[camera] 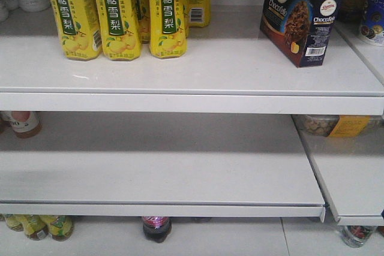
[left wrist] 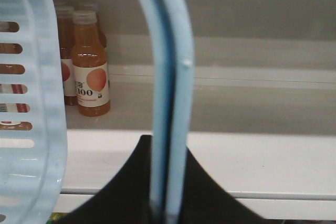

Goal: Left arm holds basket, right arm returns cookies

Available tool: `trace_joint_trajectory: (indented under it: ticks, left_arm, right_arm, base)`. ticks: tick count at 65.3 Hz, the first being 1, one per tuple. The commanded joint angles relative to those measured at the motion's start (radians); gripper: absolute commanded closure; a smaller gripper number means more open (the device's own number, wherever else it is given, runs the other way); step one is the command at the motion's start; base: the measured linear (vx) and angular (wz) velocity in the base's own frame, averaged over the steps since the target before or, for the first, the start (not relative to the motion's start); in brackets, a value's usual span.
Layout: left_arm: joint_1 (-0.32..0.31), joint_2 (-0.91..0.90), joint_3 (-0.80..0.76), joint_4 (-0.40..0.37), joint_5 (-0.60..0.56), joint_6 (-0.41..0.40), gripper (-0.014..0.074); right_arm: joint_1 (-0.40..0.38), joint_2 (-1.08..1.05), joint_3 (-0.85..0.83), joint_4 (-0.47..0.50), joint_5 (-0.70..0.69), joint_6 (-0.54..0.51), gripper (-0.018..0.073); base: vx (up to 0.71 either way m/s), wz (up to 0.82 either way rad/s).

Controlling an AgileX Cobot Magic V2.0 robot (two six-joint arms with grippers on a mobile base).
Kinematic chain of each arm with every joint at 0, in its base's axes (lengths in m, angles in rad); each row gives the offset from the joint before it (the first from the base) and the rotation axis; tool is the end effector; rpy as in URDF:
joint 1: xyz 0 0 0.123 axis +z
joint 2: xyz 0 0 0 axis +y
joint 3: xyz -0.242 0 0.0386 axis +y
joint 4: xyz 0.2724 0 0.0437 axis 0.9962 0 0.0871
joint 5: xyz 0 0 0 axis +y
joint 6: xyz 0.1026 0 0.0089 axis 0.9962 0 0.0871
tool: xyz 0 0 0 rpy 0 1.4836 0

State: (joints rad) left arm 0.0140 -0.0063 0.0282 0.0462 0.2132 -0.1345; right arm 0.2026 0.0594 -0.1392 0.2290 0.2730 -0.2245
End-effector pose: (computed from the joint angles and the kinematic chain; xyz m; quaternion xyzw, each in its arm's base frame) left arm 0.1329 0.0029 0.1826 -0.0423 0.7562 -0.0209 0.6527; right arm 0.1271 0.0326 0.2309 -0.0967 0.7349 0.0892 0.6653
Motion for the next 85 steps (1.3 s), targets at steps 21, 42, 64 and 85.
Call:
trace_joint_trajectory:
  ticks: [21, 42, 64, 85]
  left_arm:
    - [0.050, -0.021, -0.023, 0.018, -0.094, 0.004, 0.0603]
    - [0.050, -0.019, -0.025, 0.018, -0.092, 0.004, 0.0603]
    - [0.050, -0.019, -0.025, 0.018, -0.092, 0.004, 0.0603]
    - [0.050, -0.019, -0.025, 0.018, -0.092, 0.004, 0.0603]
  right_arm:
    - [-0.006, 0.011, -0.027, 0.001, -0.074, 0.000, 0.0567]
    - [-0.006, 0.011, -0.027, 0.001, -0.074, 0.000, 0.0567]
    - [-0.006, 0.011, -0.027, 0.001, -0.073, 0.000, 0.0567]
    - [-0.006, 0.011, -0.027, 0.001, -0.073, 0.000, 0.0567]
  base:
    - [0.00, 0.00]
    - [0.00, 0.00]
    - [0.00, 0.00]
    - [0.00, 0.00]
